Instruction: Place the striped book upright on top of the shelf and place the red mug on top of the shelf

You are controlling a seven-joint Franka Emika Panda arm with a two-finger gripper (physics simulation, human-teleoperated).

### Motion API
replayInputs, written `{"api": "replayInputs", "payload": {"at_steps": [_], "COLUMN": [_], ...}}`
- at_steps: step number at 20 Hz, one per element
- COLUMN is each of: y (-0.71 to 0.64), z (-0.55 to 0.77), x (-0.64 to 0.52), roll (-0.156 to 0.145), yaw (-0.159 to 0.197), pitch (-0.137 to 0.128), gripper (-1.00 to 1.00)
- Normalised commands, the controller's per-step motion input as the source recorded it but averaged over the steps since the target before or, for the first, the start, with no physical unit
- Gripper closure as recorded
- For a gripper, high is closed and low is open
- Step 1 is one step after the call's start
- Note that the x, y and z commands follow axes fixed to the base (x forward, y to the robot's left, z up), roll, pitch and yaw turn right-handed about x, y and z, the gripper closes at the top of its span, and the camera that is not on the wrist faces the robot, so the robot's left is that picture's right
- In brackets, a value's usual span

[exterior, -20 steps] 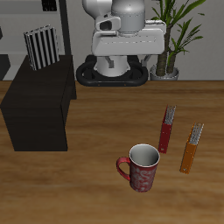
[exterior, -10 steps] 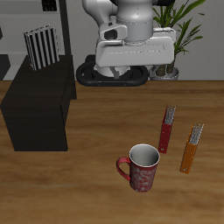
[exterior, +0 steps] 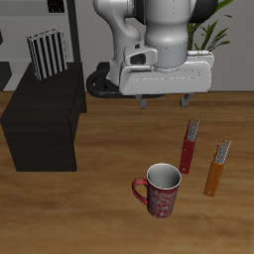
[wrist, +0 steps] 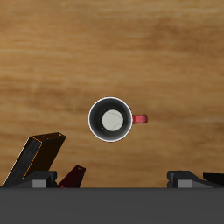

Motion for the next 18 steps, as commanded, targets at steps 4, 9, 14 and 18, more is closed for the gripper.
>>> {"api": "replayInputs", "payload": {"at_steps": [4,9,14,18], "y": [0.39,0.1,0.02,0.1], "z": [-0.37,-0.36,-0.24,-0.39], "x": [0.12,0.19,0.11,0.1], "roll": [0.027,-0.001,0.003,-0.001], "yaw": [-0.007,-0.03,-0.011,0.006], "pitch": [-0.059,-0.017,-0.019,-0.025], "gripper": [-1.0,-1.0,-1.0,-1.0]}}
